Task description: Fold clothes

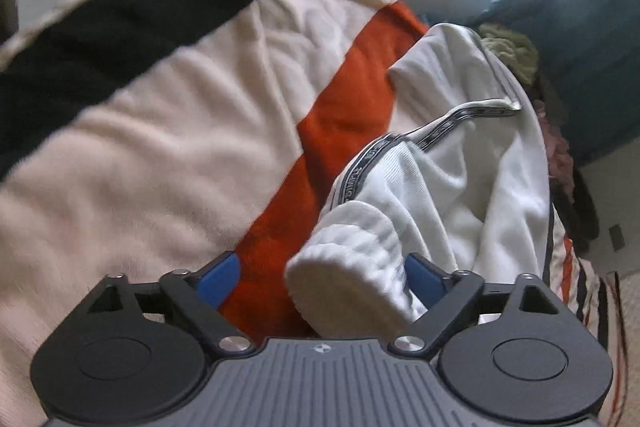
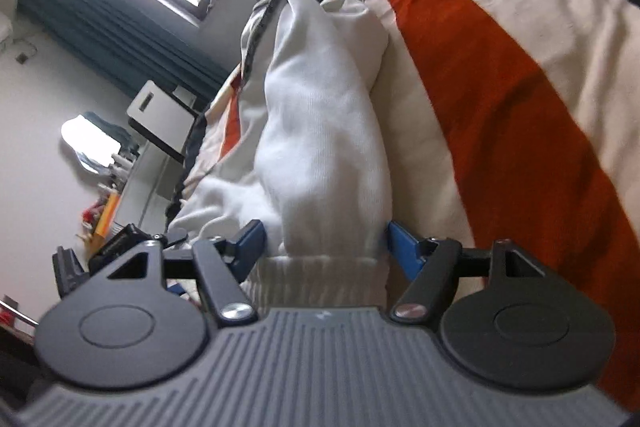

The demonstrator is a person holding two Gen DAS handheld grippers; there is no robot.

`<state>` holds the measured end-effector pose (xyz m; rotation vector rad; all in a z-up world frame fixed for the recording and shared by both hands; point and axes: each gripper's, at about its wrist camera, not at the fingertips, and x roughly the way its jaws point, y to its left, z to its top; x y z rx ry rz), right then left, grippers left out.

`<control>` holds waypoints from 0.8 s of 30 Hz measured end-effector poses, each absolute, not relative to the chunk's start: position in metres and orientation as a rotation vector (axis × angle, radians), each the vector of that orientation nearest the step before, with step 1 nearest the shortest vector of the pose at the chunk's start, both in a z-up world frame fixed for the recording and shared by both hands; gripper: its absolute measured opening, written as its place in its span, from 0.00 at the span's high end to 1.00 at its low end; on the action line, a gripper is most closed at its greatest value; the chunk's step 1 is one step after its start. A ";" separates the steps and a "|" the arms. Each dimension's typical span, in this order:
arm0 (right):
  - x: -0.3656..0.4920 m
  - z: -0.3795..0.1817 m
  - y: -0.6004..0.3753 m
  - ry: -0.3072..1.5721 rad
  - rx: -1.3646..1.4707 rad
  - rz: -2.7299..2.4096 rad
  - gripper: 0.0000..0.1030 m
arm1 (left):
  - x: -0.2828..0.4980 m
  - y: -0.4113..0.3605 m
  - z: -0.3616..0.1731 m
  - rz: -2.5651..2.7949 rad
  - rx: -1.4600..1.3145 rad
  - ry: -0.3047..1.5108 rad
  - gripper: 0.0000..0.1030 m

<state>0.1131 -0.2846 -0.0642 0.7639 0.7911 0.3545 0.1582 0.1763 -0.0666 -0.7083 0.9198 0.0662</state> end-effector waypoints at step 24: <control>0.061 -0.052 -0.192 0.807 0.874 0.476 0.62 | 0.139 0.224 0.023 0.054 -0.561 0.652 0.89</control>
